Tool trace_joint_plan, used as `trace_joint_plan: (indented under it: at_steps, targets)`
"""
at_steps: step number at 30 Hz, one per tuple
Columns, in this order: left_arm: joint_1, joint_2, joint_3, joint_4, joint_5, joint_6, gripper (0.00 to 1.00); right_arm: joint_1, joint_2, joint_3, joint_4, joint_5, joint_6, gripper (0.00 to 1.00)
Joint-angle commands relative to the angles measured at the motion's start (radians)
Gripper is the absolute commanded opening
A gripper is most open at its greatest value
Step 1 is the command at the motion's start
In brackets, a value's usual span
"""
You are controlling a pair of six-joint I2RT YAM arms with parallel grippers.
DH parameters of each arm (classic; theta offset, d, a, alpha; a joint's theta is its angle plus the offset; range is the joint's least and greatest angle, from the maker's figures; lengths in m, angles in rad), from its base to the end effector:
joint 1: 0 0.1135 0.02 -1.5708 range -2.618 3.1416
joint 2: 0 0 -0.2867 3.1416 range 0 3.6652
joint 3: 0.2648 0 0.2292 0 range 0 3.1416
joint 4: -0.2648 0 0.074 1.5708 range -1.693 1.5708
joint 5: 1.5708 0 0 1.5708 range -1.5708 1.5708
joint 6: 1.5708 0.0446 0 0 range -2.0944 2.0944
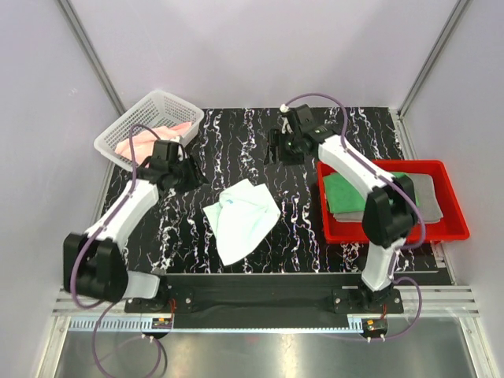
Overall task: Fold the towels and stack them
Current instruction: Move the towel to the center of the board, then flatten out the crumpled towel
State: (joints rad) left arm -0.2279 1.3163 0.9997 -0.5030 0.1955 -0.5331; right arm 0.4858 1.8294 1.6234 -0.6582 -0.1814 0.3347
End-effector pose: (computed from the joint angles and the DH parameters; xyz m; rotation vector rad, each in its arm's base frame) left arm 0.2485 -0.0665 0.2930 -0.2789 2.4372 -0.5822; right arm 0.3488 0.1932 0.3145 -0.2726 2.4892 0.5768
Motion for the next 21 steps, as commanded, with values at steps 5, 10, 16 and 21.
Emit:
trace_joint_plan:
  at_steps: [5,10,16,21]
  targets:
    - [0.033,0.139,-0.052,0.040,-0.030,-0.054,0.43,0.050,0.223,0.125,0.058,-0.006,-0.097,0.62]
    - [0.033,0.179,-0.092,0.081,-0.045,-0.065,0.43,0.063,0.321,0.176,0.121,-0.139,-0.149,0.58]
    - [0.032,0.251,-0.093,0.106,-0.048,-0.088,0.40,0.083,0.468,0.274,0.134,-0.188,-0.163,0.54]
    - [0.030,0.282,-0.098,0.132,-0.022,-0.099,0.38,0.115,0.534,0.322,0.120,-0.100,-0.200,0.53]
